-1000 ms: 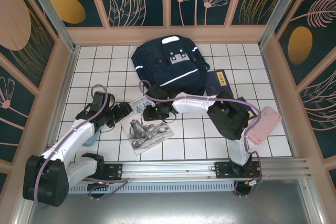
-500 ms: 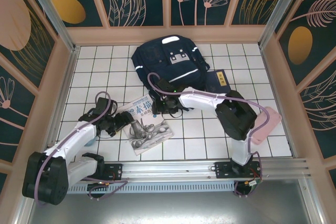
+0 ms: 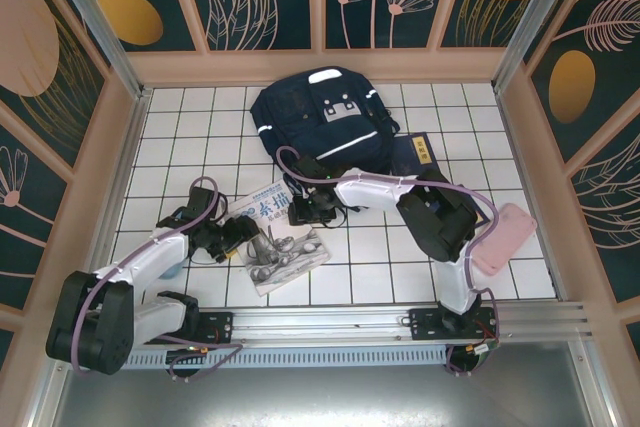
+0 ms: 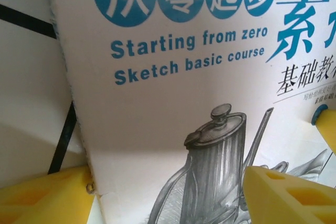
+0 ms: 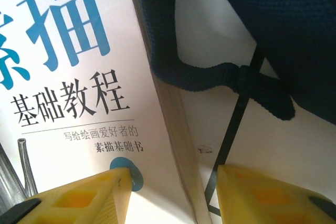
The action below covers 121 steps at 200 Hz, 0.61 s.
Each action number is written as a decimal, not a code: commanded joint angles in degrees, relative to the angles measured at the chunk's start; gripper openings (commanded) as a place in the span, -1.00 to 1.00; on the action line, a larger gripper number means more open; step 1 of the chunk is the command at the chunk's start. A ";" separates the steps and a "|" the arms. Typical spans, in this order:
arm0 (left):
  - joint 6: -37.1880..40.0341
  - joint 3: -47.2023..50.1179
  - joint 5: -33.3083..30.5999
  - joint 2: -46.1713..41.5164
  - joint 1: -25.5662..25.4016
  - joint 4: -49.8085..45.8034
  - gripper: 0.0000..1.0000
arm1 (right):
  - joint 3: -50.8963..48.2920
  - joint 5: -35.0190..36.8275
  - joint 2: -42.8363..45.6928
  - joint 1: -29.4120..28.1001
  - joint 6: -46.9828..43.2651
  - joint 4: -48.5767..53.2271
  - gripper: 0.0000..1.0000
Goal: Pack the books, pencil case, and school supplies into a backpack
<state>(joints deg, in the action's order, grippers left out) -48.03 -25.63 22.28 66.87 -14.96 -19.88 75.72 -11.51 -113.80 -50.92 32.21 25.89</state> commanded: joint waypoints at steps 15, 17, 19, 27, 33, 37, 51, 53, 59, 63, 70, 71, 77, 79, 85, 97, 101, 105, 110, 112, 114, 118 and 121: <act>-0.08 -0.14 12.12 -1.23 -0.82 10.59 0.43 | -0.83 -4.77 -1.88 -0.48 0.30 -2.47 -0.06; -0.23 -0.26 12.33 -1.48 -0.85 10.75 0.43 | -0.88 -4.87 -1.94 -0.43 0.35 -2.61 -0.06; -0.33 -0.36 12.45 -1.83 -0.79 10.85 0.43 | -0.98 -4.96 -1.91 -0.44 0.39 -2.76 -0.06; -1.06 -0.64 13.09 -3.32 -0.78 11.57 0.41 | -1.17 -5.34 -1.91 -0.37 0.55 -3.07 -0.06; -1.99 -0.69 13.86 -4.29 -0.80 12.58 0.39 | -1.30 -5.66 -1.88 -0.33 0.68 -3.44 -0.06; -2.67 -0.62 14.53 -5.14 -0.77 13.29 0.38 | -1.40 -5.92 -1.91 -0.29 0.79 -3.62 -0.06; -4.89 -0.48 16.33 -7.09 -0.79 15.12 0.37 | -1.69 -6.57 -2.01 -0.17 1.08 -4.40 -0.06; -5.19 -0.59 16.37 -7.28 -0.77 15.02 0.37 | -1.71 -6.66 -2.01 -0.15 1.16 -4.43 -0.06; -5.53 -0.91 16.53 -7.66 -0.77 14.45 0.36 | -1.93 -6.98 -2.02 -0.15 1.27 -4.76 -0.06; -5.47 -1.31 16.79 -7.78 -0.84 14.01 0.35 | -1.99 -7.11 -1.96 -0.19 1.33 -4.94 -0.06; -5.32 -1.84 17.10 -7.96 -0.82 13.48 0.35 | -2.22 -7.55 -2.03 -0.07 1.44 -5.28 -0.06; -5.32 -1.86 17.18 -7.97 -0.79 13.43 0.35 | -2.28 -7.60 -2.04 -0.06 1.45 -5.34 -0.06; -5.61 -2.05 17.43 -8.10 -0.83 13.35 0.34 | -2.40 -7.80 -2.05 0.02 1.52 -5.57 -0.05; -5.63 -2.06 17.44 -8.15 -0.83 13.30 0.34 | -2.46 -7.82 -2.04 0.03 1.54 -5.58 -0.06; -5.66 -2.21 17.38 -8.29 -0.83 13.28 0.34 | -2.43 -7.91 -2.16 0.15 1.63 -5.67 -0.06; -5.78 -1.99 17.19 -8.00 -0.78 13.54 0.33 | -2.51 -8.17 -2.30 0.28 1.63 -5.89 -0.06; -5.80 -1.93 17.14 -7.80 -0.80 13.53 0.33 | -2.53 -8.18 -2.36 0.29 1.65 -5.98 -0.05; -5.70 -1.89 17.01 -7.54 -0.78 13.47 0.32 | -2.61 -8.18 -2.37 0.32 1.63 -5.94 -0.05; -5.60 -1.92 16.76 -7.21 -0.80 13.23 0.31 | -2.64 -8.10 -2.33 0.38 1.64 -5.99 -0.06; -5.45 -1.82 16.64 -6.98 -0.78 13.16 0.30 | -2.61 -8.09 -2.38 0.38 1.63 -6.02 -0.06; -5.33 -1.80 16.47 -6.77 -0.84 13.08 0.30 | -2.65 -8.09 -2.32 0.38 1.63 -6.02 -0.06; -5.11 -1.71 16.15 -6.43 -0.80 12.75 0.28 | -2.69 -8.05 -2.36 0.46 1.71 -6.07 -0.06; -4.88 -1.71 15.91 -6.19 -0.81 12.47 0.27 | -2.69 -8.01 -2.36 0.42 1.72 -6.11 -0.06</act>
<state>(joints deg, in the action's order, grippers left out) -52.84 -25.54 34.24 59.46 -15.31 -12.88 74.81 -15.18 -114.06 -49.32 32.91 24.03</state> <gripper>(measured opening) 0.654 0.472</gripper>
